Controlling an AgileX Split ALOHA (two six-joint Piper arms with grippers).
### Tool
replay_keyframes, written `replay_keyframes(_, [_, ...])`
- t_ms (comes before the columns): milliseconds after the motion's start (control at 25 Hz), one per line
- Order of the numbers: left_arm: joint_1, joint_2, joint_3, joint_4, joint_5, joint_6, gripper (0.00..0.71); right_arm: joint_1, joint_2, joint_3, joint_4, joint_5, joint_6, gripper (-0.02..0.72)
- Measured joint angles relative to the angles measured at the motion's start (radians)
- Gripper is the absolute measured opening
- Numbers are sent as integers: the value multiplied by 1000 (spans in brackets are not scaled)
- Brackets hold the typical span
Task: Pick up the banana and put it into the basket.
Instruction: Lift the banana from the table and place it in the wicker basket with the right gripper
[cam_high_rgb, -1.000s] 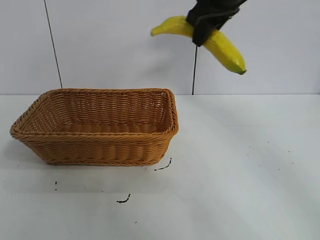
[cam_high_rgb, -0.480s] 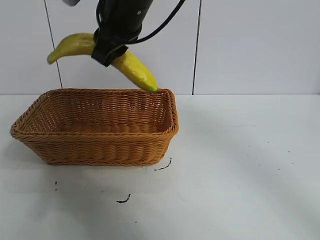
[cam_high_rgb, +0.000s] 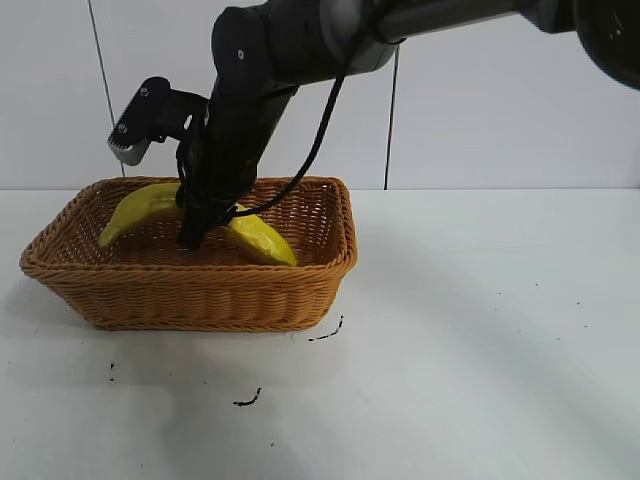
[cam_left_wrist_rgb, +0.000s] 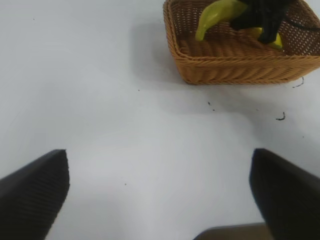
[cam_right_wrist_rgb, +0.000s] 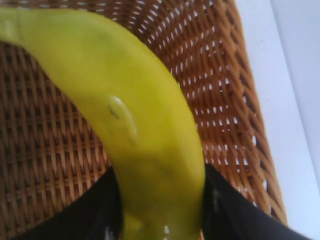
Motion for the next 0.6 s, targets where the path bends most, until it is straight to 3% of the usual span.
replay_keyframes(120, [0, 0, 0, 0, 0, 0, 695, 0, -4, 0, 7, -1, 24, 603])
replay_keyframes(160, [0, 0, 0, 0, 0, 0, 695, 0, -10, 0, 6, -1, 37, 640])
replay_keyframes(320, [0, 0, 0, 0, 0, 0, 695, 0, -71, 0, -8, 27, 148, 687])
replay_keyframes(400, [0, 0, 0, 0, 0, 0, 695, 0, -124, 0, -9, 60, 241, 689])
replay_keyframes(600, [0, 0, 0, 0, 0, 0, 695, -11, -232, -8, -5, 205, 434, 689])
